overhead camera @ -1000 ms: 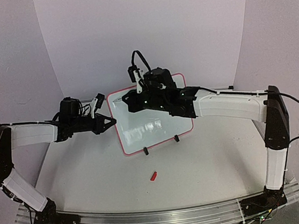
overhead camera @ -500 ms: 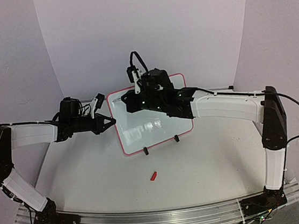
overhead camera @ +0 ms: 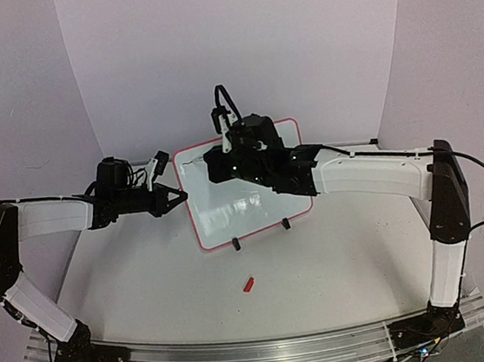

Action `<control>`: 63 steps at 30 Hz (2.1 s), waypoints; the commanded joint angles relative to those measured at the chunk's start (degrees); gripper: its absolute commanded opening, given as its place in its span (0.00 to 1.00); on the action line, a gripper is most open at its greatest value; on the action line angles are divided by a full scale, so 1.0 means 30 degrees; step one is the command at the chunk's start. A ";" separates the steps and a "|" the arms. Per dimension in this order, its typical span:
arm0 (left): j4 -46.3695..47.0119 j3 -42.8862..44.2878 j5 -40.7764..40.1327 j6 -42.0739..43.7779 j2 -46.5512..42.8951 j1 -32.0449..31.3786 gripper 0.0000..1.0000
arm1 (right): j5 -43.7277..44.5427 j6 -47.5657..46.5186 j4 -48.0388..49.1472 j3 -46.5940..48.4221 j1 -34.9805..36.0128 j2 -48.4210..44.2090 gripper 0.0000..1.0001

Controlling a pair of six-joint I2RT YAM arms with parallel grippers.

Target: Write a sentence on the whiteboard

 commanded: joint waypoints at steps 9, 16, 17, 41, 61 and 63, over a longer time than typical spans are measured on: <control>-0.0045 0.0198 -0.0211 0.0885 -0.0034 -0.0022 0.03 | -0.3899 -0.1016 0.1056 -0.1066 -0.0276 -0.2149 0.00; -0.0118 0.0206 -0.0349 0.0885 -0.0052 -0.0054 0.03 | -0.3936 -0.0744 0.0614 -0.0435 -0.0283 -0.1479 0.00; -0.0149 0.0228 -0.0363 0.0885 -0.0053 -0.0046 0.03 | -0.3832 -0.0714 0.0406 -0.0251 -0.0270 -0.1299 0.00; -0.0386 0.0261 -0.0706 0.1566 -0.0067 -0.0037 0.02 | -0.2264 -0.0758 -0.0896 0.0294 -0.0279 -0.0142 0.00; -0.0394 0.0231 -0.0797 0.1604 -0.0258 -0.0044 0.01 | -0.2729 -0.0047 -0.1869 -0.0808 -0.0260 0.0083 0.00; -0.0401 0.0231 -0.0797 0.1588 -0.0272 -0.0052 0.01 | -0.2773 0.0012 -0.1909 -0.0881 -0.0282 0.0133 0.00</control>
